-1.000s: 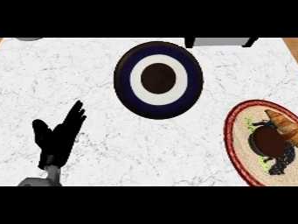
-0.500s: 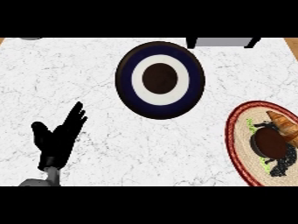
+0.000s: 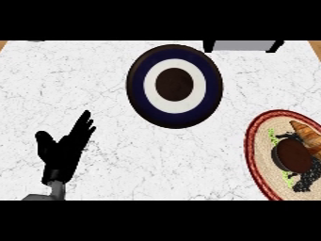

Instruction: Pick the cupcake from the placemat and place it in the plate

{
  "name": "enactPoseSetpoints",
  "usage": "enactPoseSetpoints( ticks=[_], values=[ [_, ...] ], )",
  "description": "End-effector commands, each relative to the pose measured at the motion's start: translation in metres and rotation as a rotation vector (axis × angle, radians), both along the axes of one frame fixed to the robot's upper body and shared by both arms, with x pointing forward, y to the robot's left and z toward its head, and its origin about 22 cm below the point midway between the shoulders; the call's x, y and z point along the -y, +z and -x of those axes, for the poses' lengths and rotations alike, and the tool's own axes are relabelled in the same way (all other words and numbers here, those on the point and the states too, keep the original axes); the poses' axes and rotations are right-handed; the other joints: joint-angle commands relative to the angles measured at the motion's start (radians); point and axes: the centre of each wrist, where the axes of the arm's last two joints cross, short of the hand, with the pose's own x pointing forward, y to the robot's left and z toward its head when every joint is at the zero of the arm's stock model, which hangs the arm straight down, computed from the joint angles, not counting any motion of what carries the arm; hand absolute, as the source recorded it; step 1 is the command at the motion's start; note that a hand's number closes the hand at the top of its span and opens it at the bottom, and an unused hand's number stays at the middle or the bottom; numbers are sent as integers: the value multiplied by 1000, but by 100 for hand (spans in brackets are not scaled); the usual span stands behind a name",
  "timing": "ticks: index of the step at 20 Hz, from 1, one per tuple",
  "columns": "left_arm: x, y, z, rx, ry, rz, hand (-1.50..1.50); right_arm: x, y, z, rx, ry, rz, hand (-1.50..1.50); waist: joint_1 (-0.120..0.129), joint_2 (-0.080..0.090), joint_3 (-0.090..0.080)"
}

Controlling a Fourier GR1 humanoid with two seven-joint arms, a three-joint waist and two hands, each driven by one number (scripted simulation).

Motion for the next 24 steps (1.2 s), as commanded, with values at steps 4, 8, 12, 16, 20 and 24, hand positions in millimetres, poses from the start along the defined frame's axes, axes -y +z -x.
enactPoseSetpoints(
  ticks=[4, 8, 12, 16, 20, 24],
  values=[
    [7, -13, 0, -66, 4, -6, 0, -36, -19, -21, -61, -48, 53, -150, -1, 5, -2],
    [11, -20, 9, -64, 1, -11, 0, -55, -31, -16, -172, -5, 27, -150, -4, 4, -3],
    [-2, -23, 11, -61, 30, 3, 0, -42, -40, -19, -183, 9, -3, -150, -7, 3, -2],
    [-14, -20, 9, -68, 15, -9, 0, -81, -50, -24, -158, -11, -8, -150, -4, 4, -3],
    [-4, -14, 3, -54, 12, -5, 0, -70, -63, -38, -201, -16, 72, -150, -3, 4, -2],
    [-6, -32, 20, -71, 16, -13, 0, -69, -69, -38, -230, -54, 119, -150, -4, 4, -2]
  ],
)
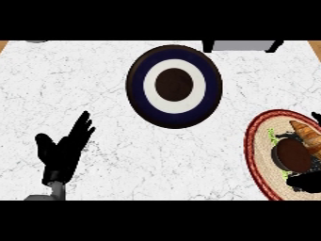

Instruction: Pick the cupcake from the placemat and place it in the plate

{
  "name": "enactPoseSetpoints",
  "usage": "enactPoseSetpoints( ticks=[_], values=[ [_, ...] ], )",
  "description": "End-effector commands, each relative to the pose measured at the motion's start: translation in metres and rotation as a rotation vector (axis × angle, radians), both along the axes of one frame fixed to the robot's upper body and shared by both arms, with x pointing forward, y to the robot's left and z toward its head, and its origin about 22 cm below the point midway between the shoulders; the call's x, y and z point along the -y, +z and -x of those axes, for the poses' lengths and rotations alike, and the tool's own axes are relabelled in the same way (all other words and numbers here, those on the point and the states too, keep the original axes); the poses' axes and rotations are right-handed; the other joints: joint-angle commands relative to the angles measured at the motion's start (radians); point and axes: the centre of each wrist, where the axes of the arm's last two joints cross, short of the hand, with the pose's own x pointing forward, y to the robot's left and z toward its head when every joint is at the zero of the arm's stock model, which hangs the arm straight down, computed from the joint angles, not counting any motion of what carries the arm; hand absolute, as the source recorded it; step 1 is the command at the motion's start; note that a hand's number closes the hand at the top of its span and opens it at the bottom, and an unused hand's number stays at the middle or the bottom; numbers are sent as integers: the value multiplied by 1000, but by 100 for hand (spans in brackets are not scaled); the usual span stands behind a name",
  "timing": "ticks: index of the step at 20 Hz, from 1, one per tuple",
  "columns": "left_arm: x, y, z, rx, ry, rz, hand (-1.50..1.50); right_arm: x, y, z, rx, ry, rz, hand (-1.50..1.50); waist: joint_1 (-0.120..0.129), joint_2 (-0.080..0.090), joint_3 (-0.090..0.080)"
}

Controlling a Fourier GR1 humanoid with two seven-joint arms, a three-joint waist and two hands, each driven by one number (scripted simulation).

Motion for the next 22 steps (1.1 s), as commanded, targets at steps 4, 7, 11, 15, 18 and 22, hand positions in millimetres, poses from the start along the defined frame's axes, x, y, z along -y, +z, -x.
enactPoseSetpoints(
  ticks=[4, 7, 11, 15, 18, 22],
  values=[
    [2, -11, 10, -80, -2, 6, 0, 9, -17, -5, -39, -36, 54, -150, -1, 7, -6],
    [6, -18, -5, -94, 2, 5, 0, 2, -6, -27, -50, -20, 31, -150, -1, 9, -7],
    [2, -17, -4, -80, -3, 11, 0, -5, -27, -29, -102, 5, 33, -150, -1, 9, -7],
    [13, -7, 12, -81, 3, 14, 0, -3, -43, -32, -182, 58, 87, 150, 6, 8, -6],
    [12, 4, -6, -102, -16, -9, 0, -5, -61, -37, -127, 103, 123, 150, 2, 9, -6],
    [-7, -19, 22, -97, 12, 11, 0, -5, -58, -17, -123, 117, 162, 150, -3, 7, -7]
  ],
)
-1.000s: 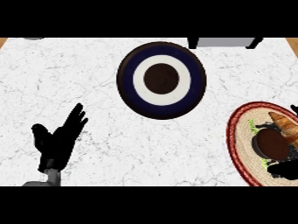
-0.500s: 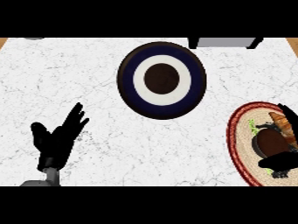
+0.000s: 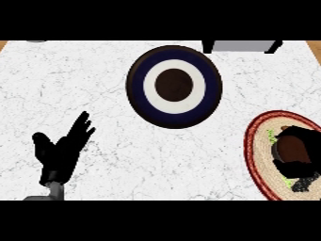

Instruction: Pick the cupcake from the placemat and place it in the plate

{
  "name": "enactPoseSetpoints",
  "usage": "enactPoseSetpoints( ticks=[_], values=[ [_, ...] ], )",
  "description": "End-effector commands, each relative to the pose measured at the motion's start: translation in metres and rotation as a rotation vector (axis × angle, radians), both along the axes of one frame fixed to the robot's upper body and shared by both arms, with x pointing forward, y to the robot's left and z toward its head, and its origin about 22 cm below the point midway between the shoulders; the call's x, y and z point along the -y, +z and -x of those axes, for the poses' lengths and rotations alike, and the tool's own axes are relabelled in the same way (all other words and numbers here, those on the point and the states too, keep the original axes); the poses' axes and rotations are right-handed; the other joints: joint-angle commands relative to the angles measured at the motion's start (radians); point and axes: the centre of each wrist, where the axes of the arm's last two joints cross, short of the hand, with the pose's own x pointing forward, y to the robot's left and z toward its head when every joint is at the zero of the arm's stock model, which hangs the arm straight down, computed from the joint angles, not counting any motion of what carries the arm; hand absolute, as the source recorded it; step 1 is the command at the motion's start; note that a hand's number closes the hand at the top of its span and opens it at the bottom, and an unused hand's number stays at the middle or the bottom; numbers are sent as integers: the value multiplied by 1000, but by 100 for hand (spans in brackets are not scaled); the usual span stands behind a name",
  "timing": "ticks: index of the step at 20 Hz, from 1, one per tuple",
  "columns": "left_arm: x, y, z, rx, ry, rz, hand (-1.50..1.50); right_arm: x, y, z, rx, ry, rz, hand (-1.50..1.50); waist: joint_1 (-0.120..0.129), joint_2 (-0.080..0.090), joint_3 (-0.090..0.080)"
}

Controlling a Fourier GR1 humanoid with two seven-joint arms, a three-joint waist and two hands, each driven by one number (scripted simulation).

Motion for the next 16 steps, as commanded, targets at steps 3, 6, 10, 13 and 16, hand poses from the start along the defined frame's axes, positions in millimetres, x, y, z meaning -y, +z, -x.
enactPoseSetpoints(
  ticks=[3, 6, 10, 13, 16],
  values=[
    [22, -7, -8, -60, 21, -15, 0, 8, 6, -10, 11, 8, 40, 150, -4, 11, 2],
    [3, -11, 0, -58, 3, -19, 0, -90, 5, -7, 147, 13, 31, 150, 2, 10, 1],
    [17, -2, -5, -33, -93, -11, 0, -182, 28, -28, 278, 33, -62, 150, 115, 22, -7],
    [23, -1, -7, -37, -118, -10, 0, -224, 57, -33, 441, 30, -108, 150, 142, 13, -9],
    [31, 1, -11, -31, -139, -5, 0, -246, 81, -40, 637, 6, -61, 150, 151, 13, -9]
  ],
)
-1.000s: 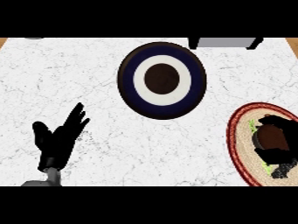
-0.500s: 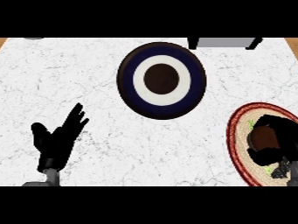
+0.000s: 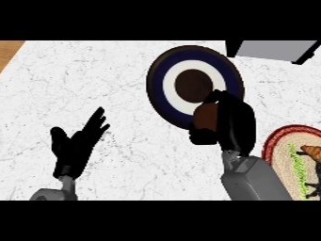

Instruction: Pick the cupcake from the placemat and place it in the plate

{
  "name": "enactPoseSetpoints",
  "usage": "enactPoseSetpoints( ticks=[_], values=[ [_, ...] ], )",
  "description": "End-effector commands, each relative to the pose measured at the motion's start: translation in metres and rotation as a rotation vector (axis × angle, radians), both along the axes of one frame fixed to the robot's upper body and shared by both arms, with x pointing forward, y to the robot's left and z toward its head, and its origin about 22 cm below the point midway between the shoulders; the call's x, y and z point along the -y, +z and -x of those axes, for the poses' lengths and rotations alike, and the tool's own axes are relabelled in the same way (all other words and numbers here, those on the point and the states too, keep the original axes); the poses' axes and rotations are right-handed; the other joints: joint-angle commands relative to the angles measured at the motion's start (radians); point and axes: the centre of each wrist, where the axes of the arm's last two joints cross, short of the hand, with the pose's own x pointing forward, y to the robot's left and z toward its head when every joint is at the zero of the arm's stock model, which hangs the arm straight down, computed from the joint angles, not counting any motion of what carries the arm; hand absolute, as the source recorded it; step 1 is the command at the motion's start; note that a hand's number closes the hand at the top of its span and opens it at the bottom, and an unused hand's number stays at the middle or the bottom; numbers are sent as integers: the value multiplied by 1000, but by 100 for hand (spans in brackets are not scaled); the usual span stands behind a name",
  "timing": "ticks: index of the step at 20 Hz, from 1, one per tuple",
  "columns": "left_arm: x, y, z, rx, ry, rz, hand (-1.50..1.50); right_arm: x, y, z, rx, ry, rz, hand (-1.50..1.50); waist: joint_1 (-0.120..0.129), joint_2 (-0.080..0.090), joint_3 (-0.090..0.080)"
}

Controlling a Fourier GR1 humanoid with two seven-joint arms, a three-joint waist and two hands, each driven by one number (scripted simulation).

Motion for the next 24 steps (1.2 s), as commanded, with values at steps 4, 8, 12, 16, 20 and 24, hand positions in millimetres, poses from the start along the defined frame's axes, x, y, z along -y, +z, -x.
enactPoseSetpoints(
  ticks=[4, 8, 12, 16, 20, 24],
  values=[
    [1, -5, -2, -50, -26, -26, 0, -64, 49, -9, 351, -119, -8, 150, 37, 1, -2],
    [7, -4, -4, -53, -33, -25, 0, -76, 61, -16, 466, -236, -59, 150, 26, 6, 2],
    [12, -5, -4, -53, -33, -22, 0, -79, 64, -21, 540, -310, -110, 150, 22, 13, 5],
    [5, -8, -1, -58, -37, -29, 0, -79, 75, -25, 642, -355, -190, 150, 16, 15, 7],
    [7, -11, 4, -65, -5, -23, 0, -74, 66, -34, 700, -419, -164, 150, -4, 16, 7],
    [0, -9, 4, -67, 8, -23, 0, -68, 64, -47, 750, -494, -120, 150, -21, 18, 7]
  ],
)
